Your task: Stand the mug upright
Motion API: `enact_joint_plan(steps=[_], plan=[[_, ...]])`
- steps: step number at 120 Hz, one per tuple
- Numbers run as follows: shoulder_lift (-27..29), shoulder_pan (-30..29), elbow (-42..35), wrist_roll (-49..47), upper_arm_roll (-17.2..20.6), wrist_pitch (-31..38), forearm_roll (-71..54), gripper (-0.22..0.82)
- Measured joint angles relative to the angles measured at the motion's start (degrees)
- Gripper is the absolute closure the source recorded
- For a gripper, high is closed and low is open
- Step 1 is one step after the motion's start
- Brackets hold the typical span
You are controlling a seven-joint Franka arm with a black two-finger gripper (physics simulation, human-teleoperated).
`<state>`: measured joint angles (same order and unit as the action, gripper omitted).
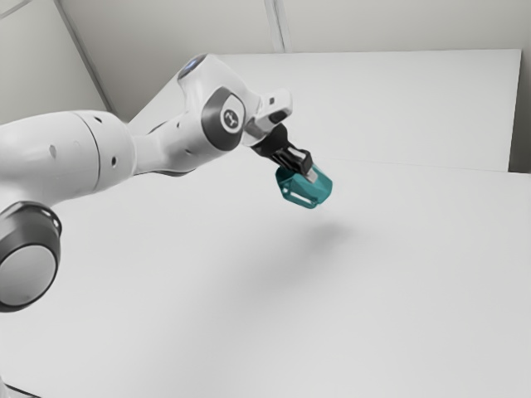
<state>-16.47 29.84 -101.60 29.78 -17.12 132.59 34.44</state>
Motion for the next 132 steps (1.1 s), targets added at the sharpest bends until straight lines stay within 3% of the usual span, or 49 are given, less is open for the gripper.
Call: enact_joint_plan(steps=[16,27,50,83,132], plan=[[0.38,0.56,0.03,-2.82,-4.61,-1.06,-6.02,0.78],[1.90,0.01,-0.30,-5.76,-5.64,-3.21,-12.89,0.78],[6.33,-8.43,-5.43,-11.88,0.83,-5.87,-25.27,0.77],[6.56,-11.13,-8.86,-18.94,2.57,-8.59,-34.38,0.78],[3.36,-12.07,-8.91,-25.05,2.92,-11.26,-35.21,0.78]])
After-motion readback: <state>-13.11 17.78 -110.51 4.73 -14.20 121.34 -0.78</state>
